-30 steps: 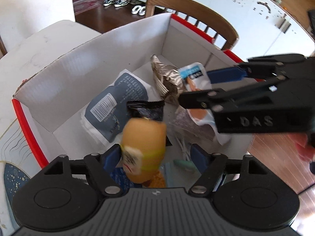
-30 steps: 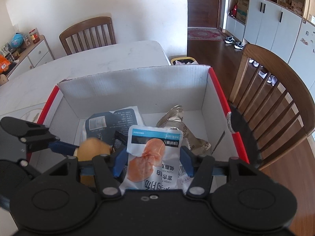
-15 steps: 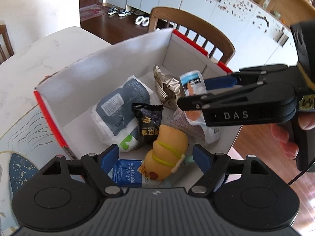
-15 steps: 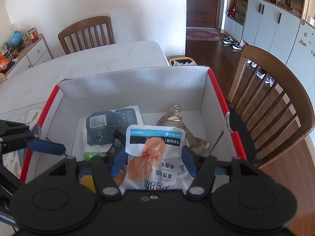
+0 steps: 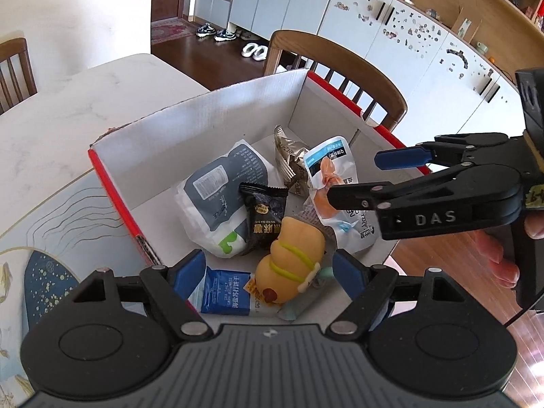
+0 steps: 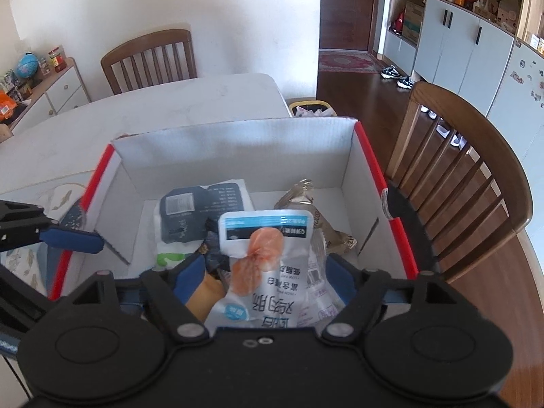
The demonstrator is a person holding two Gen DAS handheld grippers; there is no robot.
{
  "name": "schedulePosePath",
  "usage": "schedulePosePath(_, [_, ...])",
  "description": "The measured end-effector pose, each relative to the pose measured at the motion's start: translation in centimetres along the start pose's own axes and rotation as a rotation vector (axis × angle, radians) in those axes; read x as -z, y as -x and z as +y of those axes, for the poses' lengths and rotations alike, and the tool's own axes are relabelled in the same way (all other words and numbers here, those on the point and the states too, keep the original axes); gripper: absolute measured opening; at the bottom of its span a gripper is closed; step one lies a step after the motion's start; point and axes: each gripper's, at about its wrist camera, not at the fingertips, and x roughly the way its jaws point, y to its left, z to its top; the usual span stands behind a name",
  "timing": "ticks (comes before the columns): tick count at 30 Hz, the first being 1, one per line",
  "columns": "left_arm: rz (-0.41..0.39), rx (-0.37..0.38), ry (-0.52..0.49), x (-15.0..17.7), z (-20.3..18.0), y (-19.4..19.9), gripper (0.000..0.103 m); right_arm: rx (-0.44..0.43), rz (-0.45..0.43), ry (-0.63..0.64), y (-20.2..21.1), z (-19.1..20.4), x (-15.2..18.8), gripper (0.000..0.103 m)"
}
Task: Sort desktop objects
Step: 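Withdraw both open tools up and away from the shoebox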
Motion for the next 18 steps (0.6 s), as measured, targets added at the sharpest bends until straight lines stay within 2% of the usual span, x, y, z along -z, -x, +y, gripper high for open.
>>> schedulePosePath(12, [-0.057,0.012,0.016,1.0,0.3,2.6,0.082,-0.035,-0.044,0.021,3.7,1.6,0.5,0.083])
schedulePosePath(15, [-0.080,0.016,0.010,1.5,0.2,3.1,0.085,-0.041,-0.048,0.024,4.3,1.8,0.9,0.083])
schedulePosePath(17, [-0.090,0.002,0.011,1.7,0.1,3.4,0.092,-0.048,-0.051,0.024,4.7,2.0,1.1,0.084])
schedulePosePath(18, [-0.090,-0.010,0.013,1.8,0.1,3.5,0.102,-0.053,-0.052,0.023,4.9,2.0,1.2,0.085])
